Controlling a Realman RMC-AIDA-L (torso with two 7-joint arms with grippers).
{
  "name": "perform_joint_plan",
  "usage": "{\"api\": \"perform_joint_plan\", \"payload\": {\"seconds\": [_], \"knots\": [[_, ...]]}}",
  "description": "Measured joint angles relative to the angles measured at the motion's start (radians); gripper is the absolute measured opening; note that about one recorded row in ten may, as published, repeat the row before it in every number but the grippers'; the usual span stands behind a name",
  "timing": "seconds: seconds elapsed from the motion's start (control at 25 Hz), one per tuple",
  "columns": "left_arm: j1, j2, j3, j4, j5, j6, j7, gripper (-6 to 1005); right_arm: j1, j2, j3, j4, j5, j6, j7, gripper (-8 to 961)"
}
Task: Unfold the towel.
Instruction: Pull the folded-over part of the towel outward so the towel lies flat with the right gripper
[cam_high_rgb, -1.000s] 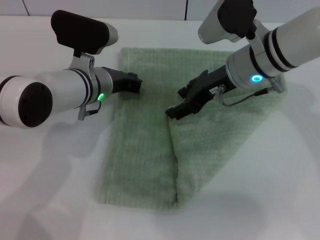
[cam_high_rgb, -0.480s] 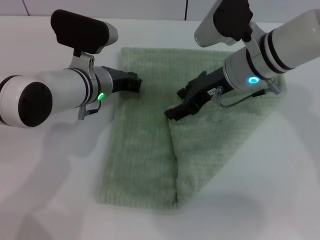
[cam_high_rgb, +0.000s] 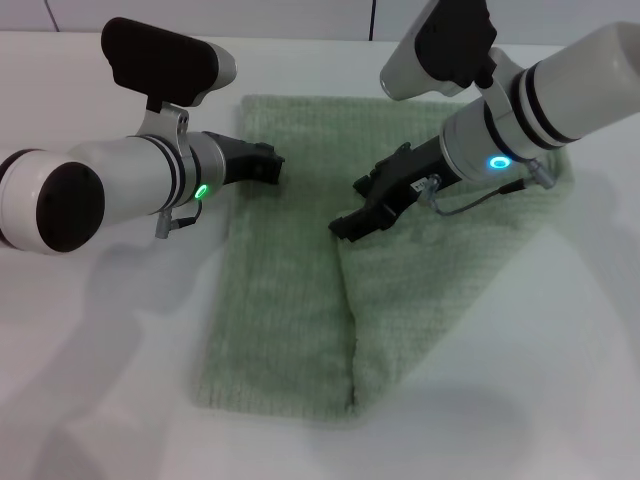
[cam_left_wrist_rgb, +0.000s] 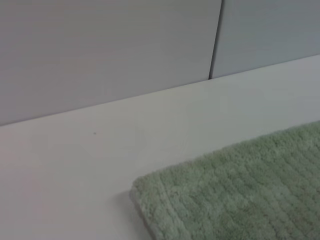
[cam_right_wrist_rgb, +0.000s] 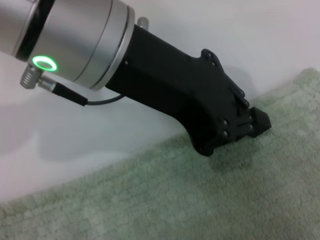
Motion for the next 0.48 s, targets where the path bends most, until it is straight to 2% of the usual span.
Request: {"api": "perform_joint_plan", "payload": {"seconds": [0.48], "knots": [[-0.003, 0.000, 0.000, -0.001, 0.000, -0.003, 0.000, -1, 0.006, 0.002, -0.086, 0.019, 0.058, 0.046, -0.002, 714]]}}
